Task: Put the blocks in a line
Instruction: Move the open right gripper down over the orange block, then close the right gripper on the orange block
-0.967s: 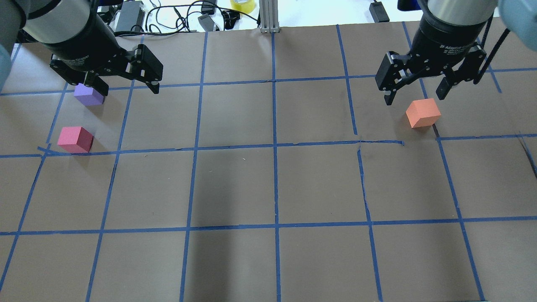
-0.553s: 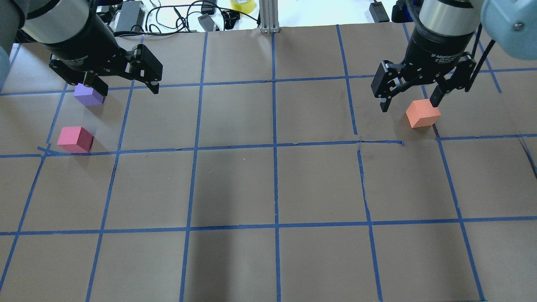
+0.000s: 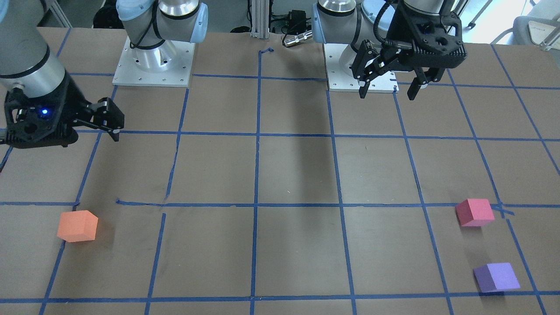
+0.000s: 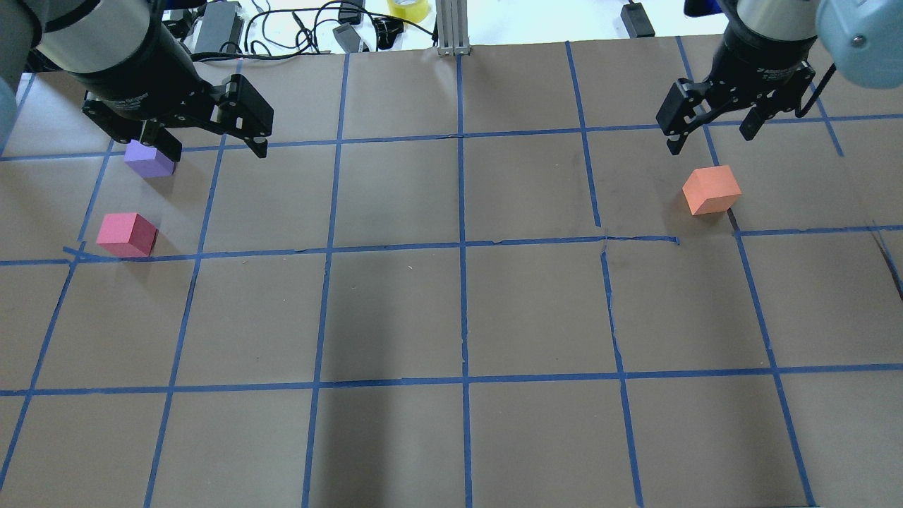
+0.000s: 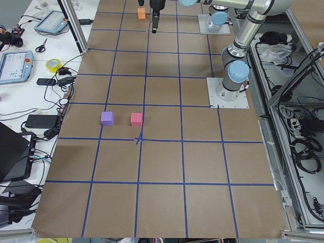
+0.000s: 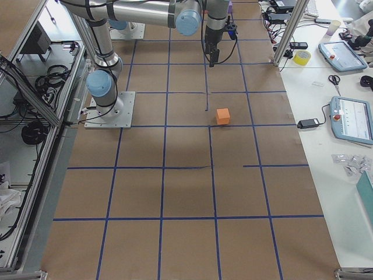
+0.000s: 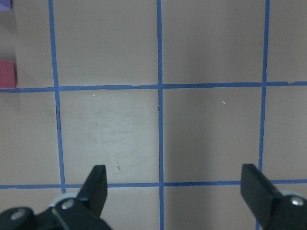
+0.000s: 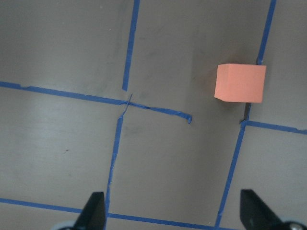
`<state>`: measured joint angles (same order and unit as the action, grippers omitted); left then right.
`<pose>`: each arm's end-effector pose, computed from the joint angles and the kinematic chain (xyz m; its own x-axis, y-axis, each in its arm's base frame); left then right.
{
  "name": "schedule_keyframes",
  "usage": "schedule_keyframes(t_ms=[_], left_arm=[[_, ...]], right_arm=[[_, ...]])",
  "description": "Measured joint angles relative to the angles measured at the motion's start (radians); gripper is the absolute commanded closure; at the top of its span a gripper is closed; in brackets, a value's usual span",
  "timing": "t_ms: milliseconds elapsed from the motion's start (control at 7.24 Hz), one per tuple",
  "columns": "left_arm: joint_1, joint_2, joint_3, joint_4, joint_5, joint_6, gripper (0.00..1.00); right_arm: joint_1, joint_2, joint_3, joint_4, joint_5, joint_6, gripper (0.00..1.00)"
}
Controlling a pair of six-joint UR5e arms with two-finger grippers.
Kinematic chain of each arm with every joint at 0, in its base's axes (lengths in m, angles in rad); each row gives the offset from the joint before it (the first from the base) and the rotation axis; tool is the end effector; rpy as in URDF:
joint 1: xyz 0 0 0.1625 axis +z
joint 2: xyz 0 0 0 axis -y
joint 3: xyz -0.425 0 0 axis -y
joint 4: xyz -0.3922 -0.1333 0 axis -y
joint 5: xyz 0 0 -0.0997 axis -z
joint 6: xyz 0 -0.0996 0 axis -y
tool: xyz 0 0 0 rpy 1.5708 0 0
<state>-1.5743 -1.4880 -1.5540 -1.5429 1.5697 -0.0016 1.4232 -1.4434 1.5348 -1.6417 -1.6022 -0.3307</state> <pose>-0.1350 -0.4662 0.5389 -1.0000 0.0021 0.0013 0.0019 0.9919 -0.1271 0.0490 -0.5554 0.4467 -0.9829 -0.1827 0.0230 -0.1820 0.9829 0.0296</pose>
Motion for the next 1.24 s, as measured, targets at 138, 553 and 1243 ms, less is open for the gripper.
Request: schedule_keyframes(t_ms=[138,553,1243], left_arm=[[0.0,0.0,0.0,0.0,0.0,0.0,0.0],[0.0,0.0,0.0,0.0,0.001,0.0,0.0],[0.0,0.0,0.0,0.0,0.001,0.0,0.0]], right_arm=[[-0.037,0.043,0.008,-0.061,0.002,-0.052,0.0],[-0.112,0.169,0.035,-0.228,0.004,-0.146,0.0],[-0.147,0.363,0.041,-0.398,-0.007,-0.161,0.0]])
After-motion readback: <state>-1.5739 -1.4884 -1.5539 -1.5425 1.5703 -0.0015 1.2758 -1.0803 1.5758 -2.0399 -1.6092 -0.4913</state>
